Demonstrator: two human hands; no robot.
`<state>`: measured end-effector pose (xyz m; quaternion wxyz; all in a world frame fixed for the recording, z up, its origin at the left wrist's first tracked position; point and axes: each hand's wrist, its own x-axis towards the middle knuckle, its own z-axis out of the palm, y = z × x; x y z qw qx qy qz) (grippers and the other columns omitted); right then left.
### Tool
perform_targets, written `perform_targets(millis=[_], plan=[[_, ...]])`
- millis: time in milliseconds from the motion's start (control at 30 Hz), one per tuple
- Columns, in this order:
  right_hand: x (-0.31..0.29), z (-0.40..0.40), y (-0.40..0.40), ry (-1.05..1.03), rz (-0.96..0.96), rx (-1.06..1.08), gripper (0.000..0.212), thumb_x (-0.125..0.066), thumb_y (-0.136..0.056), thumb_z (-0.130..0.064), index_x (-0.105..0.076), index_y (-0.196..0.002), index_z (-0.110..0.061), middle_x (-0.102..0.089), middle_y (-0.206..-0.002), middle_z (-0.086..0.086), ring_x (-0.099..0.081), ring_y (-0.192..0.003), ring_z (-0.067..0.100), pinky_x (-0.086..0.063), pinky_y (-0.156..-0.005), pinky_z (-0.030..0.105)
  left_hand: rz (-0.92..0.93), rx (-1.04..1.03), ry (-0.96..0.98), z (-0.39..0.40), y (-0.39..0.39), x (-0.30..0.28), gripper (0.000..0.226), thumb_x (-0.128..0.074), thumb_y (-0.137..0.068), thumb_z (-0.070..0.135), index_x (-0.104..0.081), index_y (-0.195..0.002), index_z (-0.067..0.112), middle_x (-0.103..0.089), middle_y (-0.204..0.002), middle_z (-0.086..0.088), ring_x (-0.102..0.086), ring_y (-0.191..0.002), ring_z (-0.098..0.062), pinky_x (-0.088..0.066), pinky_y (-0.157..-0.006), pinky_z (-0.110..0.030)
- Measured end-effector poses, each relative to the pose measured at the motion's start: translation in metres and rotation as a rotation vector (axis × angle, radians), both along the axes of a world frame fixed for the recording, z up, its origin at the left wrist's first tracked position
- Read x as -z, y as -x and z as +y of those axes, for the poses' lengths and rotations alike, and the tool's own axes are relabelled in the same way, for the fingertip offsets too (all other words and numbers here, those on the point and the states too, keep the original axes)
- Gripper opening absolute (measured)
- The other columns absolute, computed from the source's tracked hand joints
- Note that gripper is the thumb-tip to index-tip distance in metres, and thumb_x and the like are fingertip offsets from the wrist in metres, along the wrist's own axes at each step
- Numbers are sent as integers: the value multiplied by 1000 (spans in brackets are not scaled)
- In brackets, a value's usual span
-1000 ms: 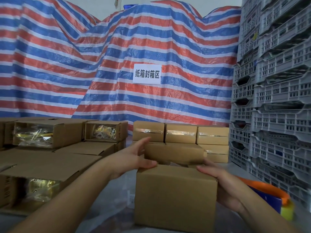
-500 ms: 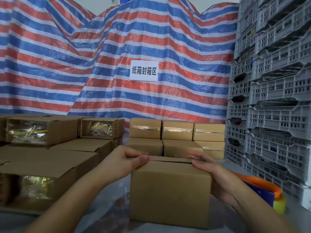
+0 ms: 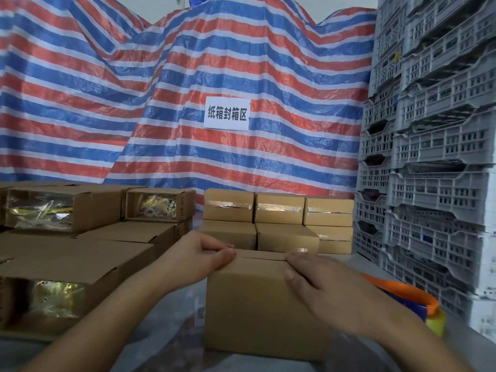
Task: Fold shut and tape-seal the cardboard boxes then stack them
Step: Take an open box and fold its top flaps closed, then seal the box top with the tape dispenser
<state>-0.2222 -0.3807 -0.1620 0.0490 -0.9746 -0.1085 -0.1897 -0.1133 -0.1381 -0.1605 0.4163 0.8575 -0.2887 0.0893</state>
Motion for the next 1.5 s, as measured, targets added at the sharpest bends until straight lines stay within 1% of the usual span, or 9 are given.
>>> perform_targets(millis=[200, 400, 633, 800, 900, 1033, 1133, 1400, 1500], plan=[[2, 1, 0, 5, -40, 16, 51, -25, -104, -54, -39, -149, -34, -40, -155, -15, -32, -142, 5, -19, -119, 29, -282, -76, -404, -23, 30, -17, 24, -44, -101, 44, -63, -111, 35, -65, -96, 14, -60, -87, 0, -50, -82, -22], [5, -2, -2, -72, -82, -90, 42, -32, -106, -43, -43, -146, -38, -48, -147, -18, -38, -136, -2, -25, -119, 33, -391, 3, -551, -72, 43, -4, 55, -23, -102, 51, -25, -153, 32, -28, -159, 9, -24, -145, -9, -17, -114, -30], [0, -4, 0, -105, 12, -155, 41, -34, -103, -44, -47, -142, -38, -51, -143, -18, -43, -132, 1, -28, -117, 37, -419, -18, -539, -79, 41, 8, 60, -11, -98, 56, -26, -152, 35, -32, -157, 12, -28, -142, -3, -18, -108, -23], [-23, -59, -10, -570, 99, 31, 34, -41, -104, -29, -55, -134, -28, -54, -135, -13, -48, -121, 6, -36, -91, 18, -427, -25, -573, -77, 45, 4, 54, -17, -102, 54, -26, -152, 36, -31, -157, 14, -30, -141, -3, -23, -112, -28], [-18, -109, -20, -184, 13, 459, 29, -42, -101, -42, -57, -91, -18, -66, -108, 6, -59, -90, 19, -39, -63, 27, -455, -27, -582, -77, 45, 3, 55, -17, -101, 53, -26, -152, 34, -31, -158, 13, -30, -142, -4, -26, -109, -28], [19, -144, -30, 47, 232, 717, 65, -32, -87, -80, -60, -96, -21, -66, -96, -3, -63, -85, 15, -51, -74, 30, -464, -23, -583, -77, 45, 4, 55, -18, -102, 52, -26, -153, 34, -31, -158, 12, -29, -142, -5, -25, -109, -27], [41, -148, -35, 77, 214, 756, 55, -38, -83, -81, -50, -86, -28, -59, -83, -8, -60, -76, 11, -51, -72, 29, -470, -24, -580, -77, 46, 6, 55, -18, -102, 52, -26, -153, 33, -31, -158, 11, -28, -142, -5, -23, -111, -27], [45, -147, -42, -131, 36, 789, 57, -48, -80, -81, -58, -74, -25, -64, -70, -8, -63, -61, 7, -42, -48, 23, -465, -2, -579, -76, 42, 8, 57, -17, -101, 54, -23, -154, 32, -28, -159, 11, -25, -144, -4, -19, -106, -26], [22, -148, -41, -419, -109, 699, 65, -53, -85, -75, -67, -66, -15, -65, -51, -3, -64, -48, 12, -42, -42, 22, -459, 8, -571, -78, 37, 9, 58, -17, -100, 55, -24, -153, 32, -29, -159, 11, -25, -143, -3, -17, -103, -25]])
